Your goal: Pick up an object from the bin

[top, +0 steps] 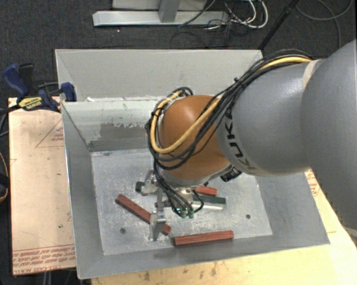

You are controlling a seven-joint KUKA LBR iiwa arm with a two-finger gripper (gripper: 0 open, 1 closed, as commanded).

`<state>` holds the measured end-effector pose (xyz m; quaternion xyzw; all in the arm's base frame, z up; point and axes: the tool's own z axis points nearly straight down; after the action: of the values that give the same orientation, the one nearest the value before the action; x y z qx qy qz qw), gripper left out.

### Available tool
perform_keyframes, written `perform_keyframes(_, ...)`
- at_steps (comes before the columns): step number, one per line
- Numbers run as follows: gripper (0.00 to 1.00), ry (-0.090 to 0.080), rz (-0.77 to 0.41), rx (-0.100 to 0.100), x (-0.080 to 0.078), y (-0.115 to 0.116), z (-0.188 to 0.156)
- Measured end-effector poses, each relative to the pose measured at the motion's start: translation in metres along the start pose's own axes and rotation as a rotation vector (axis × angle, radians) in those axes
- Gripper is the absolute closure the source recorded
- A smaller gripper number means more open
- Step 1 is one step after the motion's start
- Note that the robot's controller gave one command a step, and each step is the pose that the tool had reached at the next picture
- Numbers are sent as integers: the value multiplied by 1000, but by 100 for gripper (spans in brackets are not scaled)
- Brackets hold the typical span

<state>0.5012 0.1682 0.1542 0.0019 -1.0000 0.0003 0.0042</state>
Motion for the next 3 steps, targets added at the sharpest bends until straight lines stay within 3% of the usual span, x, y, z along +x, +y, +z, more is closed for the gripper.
perform_keyframes(1, 0, -8, 4, -2, -2, -1, -4)
perform_keyframes(2, 100, -23, 114, -8, -25, 3, 77)
perform_keyframes(3, 100, -23, 114, -9, -25, 3, 77)
